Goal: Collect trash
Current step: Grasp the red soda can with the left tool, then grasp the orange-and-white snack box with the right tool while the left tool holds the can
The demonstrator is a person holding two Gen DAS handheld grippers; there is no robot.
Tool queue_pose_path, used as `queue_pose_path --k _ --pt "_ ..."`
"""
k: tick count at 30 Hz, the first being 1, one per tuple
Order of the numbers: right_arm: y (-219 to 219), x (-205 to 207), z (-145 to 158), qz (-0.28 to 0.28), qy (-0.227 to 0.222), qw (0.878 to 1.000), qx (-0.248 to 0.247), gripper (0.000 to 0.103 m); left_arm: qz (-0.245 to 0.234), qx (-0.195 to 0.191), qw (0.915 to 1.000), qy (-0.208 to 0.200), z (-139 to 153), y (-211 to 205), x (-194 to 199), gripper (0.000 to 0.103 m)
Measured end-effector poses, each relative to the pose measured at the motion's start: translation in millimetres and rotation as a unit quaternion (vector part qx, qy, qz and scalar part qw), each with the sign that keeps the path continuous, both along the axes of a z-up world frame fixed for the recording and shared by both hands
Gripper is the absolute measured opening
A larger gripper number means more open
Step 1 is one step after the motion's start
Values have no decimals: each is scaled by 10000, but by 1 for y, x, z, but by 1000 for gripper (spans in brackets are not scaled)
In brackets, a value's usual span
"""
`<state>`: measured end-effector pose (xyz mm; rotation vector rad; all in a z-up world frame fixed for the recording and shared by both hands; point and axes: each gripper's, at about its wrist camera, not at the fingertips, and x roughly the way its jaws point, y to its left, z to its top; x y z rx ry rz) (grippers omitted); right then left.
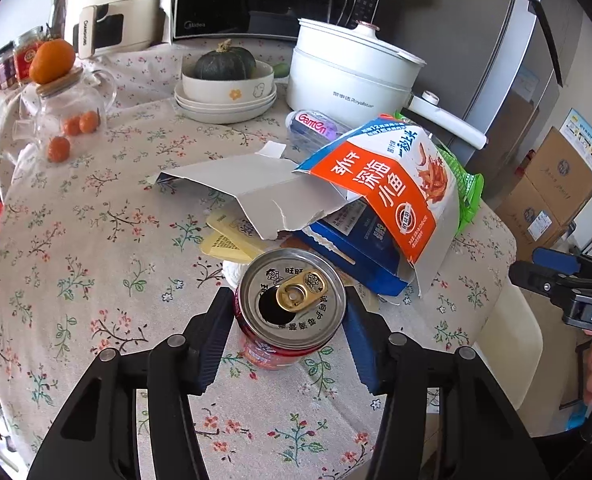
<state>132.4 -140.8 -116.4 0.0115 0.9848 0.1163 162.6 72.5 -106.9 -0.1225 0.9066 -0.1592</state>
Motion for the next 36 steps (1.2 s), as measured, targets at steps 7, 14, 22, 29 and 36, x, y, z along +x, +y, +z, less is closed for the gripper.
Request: queue_pose_path --k 7,14,22,29,36 --pt "44 14 -2 133 -234 9993 -252 79 213 -25 9997 -124 21 38 -30 57" --pt "98 33 -19 236 -533 9939 -934 79 436 -237 9988 -47 23 75 -46 57" --pt "127 61 -42 40 -614 9902 -1255 78 549 -470 9974 -70 29 93 -49 57" --pt "143 67 -44 -87 -834 9823 -1678 78 618 -578 9964 -112 35 101 -50 57" --pt "149 54 -36 114 -899 9853 -1451 78 676 -666 9955 -58 34 104 -50 57"
